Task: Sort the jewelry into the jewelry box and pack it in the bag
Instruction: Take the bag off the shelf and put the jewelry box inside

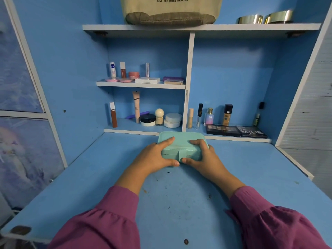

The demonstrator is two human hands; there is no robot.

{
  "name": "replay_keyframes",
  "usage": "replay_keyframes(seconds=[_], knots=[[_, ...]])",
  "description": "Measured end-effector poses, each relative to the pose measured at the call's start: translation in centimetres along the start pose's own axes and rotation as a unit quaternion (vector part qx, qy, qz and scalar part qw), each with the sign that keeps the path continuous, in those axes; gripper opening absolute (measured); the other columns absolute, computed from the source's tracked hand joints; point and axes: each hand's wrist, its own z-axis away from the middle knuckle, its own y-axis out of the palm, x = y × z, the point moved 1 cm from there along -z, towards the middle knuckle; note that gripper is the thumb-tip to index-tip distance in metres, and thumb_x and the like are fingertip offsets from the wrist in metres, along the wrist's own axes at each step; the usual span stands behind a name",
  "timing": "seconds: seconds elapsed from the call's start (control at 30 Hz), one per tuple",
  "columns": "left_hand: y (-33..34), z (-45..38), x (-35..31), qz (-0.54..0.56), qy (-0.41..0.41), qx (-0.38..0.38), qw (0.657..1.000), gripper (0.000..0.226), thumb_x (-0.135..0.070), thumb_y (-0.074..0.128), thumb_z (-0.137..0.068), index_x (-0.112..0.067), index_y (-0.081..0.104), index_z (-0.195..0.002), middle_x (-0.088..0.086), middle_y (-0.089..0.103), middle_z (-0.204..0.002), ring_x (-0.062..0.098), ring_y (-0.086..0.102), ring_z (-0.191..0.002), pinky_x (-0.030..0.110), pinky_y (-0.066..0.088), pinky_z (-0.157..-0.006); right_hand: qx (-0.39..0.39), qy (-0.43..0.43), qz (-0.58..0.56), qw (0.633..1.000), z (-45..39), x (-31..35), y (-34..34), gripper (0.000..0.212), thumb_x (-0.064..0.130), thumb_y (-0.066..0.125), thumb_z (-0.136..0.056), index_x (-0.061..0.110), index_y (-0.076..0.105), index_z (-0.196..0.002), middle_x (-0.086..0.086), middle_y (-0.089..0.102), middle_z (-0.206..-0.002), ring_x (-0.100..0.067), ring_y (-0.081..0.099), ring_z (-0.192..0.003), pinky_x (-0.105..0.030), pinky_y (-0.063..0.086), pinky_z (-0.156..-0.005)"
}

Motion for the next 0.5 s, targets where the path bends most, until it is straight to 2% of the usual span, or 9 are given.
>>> replay_keyframes(seconds=[0.23, 0.5], knots=[[0.23, -0.12, -0.02, -0.017, -0.003, -0.012, 1.000, 0.085, -0.057, 0.076, -0.068, -0.056, 0.030, -0.139, 0.002, 0.049, -0.133, 0.021, 0.046, -0.123, 0.031, 0.040, -0.099, -0.011, -0.004, -0.002, 1.000, -0.10, -0.05, 0.16, 0.067, 0.046, 0.078, -0.071, 0.035, 0.043, -0.127, -0.007, 0.041, -0.129, -0.021, 0.047, -0.113, -0.027, 0.039, -0.096], [0.48, -0.49, 0.08, -0.057, -0.006, -0.036, 0.998, 0.074, -0.056, 0.069, -0.076, -0.054, 0.031, -0.140, 0.004, 0.055, -0.124, 0.023, 0.051, -0.115, 0.032, 0.045, -0.095, -0.028, 0.000, 0.005, 1.000, -0.18, 0.10, 0.44, 0.068, 0.048, 0.078, -0.070, 0.035, 0.044, -0.127, -0.007, 0.042, -0.126, -0.020, 0.049, -0.108, -0.027, 0.041, -0.090]])
